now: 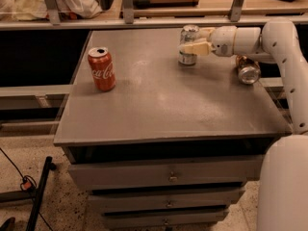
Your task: Knock 7up can over
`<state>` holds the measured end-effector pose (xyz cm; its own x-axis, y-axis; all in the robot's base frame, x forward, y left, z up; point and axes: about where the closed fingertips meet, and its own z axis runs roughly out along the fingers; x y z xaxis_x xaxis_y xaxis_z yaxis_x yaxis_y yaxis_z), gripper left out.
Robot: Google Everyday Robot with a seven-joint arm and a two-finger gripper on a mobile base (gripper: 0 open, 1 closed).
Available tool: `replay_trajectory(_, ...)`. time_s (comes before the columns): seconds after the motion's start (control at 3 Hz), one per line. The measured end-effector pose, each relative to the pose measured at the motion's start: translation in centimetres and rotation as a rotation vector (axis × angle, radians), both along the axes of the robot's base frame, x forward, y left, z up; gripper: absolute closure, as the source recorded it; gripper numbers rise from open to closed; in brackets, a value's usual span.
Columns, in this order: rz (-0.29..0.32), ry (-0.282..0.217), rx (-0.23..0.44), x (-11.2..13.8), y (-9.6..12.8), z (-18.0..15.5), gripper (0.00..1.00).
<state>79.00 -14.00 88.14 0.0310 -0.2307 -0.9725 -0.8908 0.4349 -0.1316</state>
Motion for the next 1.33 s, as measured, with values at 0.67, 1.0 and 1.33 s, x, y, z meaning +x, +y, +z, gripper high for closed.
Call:
replay_trajectory(0.67,-0.006,0.000,-0.065,-0.9,-1.1,2.3,0.87)
replay_trajectory(1.0,0.004,-0.008,-0.163,-2.7,-1.7,4.6,1.00)
replay_trajectory(1.33,0.008,-0.024,-0.375,-4.9,-1.6,6.5,1.00)
